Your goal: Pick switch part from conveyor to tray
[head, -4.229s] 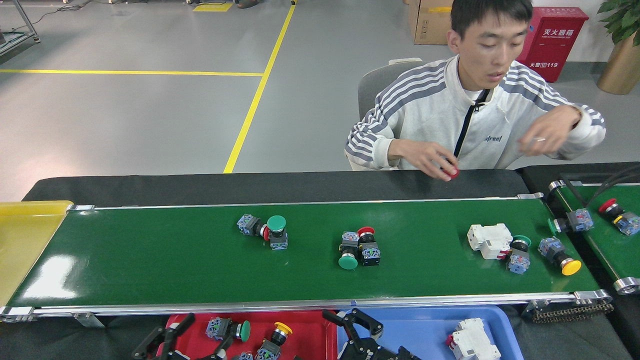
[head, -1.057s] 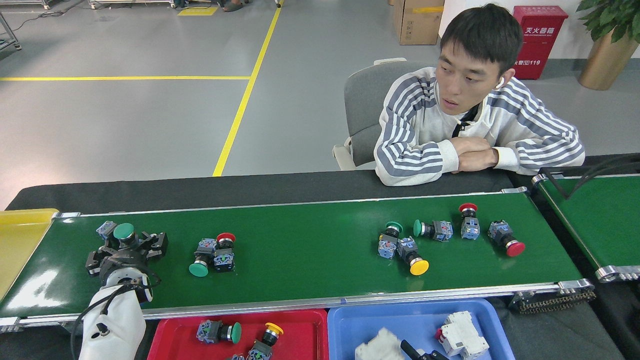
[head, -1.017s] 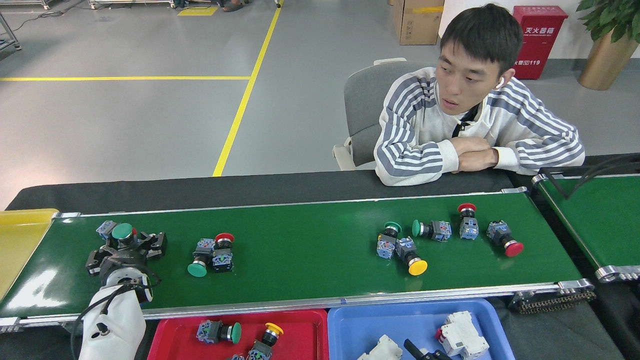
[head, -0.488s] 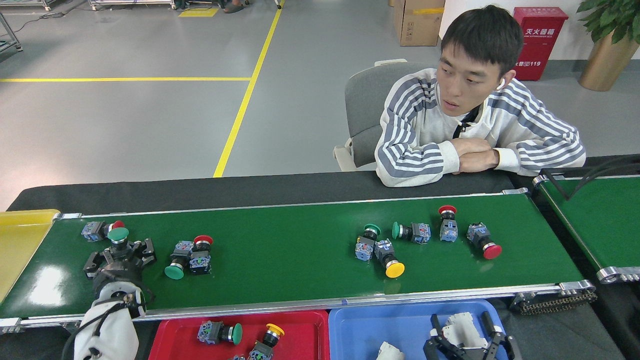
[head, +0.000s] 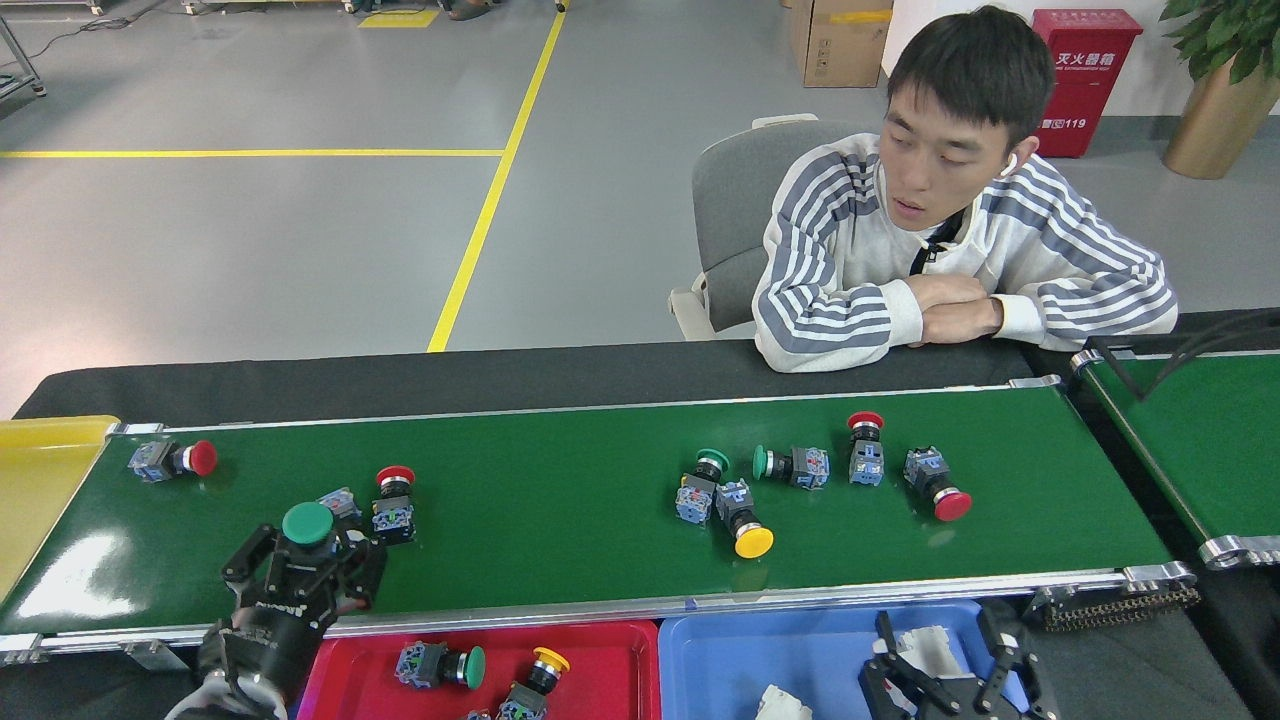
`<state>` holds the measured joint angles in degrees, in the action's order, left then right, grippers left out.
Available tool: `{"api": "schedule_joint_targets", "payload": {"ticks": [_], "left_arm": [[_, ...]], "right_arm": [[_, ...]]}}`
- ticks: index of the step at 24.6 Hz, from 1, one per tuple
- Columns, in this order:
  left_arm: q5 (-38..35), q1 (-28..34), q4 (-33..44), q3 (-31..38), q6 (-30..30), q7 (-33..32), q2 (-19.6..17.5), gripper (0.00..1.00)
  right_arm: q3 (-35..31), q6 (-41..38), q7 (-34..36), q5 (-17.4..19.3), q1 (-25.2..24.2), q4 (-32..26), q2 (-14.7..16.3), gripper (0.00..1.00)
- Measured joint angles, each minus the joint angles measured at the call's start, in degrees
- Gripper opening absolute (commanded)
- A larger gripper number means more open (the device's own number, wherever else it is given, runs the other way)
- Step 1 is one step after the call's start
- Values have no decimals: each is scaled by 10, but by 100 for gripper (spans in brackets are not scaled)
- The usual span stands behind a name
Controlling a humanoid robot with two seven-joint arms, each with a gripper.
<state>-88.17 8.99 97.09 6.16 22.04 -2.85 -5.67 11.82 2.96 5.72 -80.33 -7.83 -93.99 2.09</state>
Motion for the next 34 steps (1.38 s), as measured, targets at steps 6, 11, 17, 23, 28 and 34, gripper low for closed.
{"api": "schedule_joint_targets", "payload": {"ticks": [6, 11, 17, 23, 28, 34], "left_arm": [[0, 66, 36, -10, 38, -6, 48, 100], [0, 72, 37, -3, 39, -7, 49, 100], [0, 71, 38, 55, -60, -8, 56, 100], [2, 56, 17, 113, -103, -7, 53, 100], [2, -15, -76, 115, -105, -6, 22, 100], [2, -109, -191, 115, -109, -5, -21, 100]], "right_arm": [[87, -3, -64, 0, 84, 61, -23, 100], [127, -4, -91, -2, 131, 112, -61, 100], [131, -1, -96, -2, 211, 218, -105, 71], [133, 1, -96, -2, 246, 263, -106, 13], [135, -4, -98, -2, 246, 256, -102, 8], [221, -23, -92, -2, 176, 137, -53, 24]]}}
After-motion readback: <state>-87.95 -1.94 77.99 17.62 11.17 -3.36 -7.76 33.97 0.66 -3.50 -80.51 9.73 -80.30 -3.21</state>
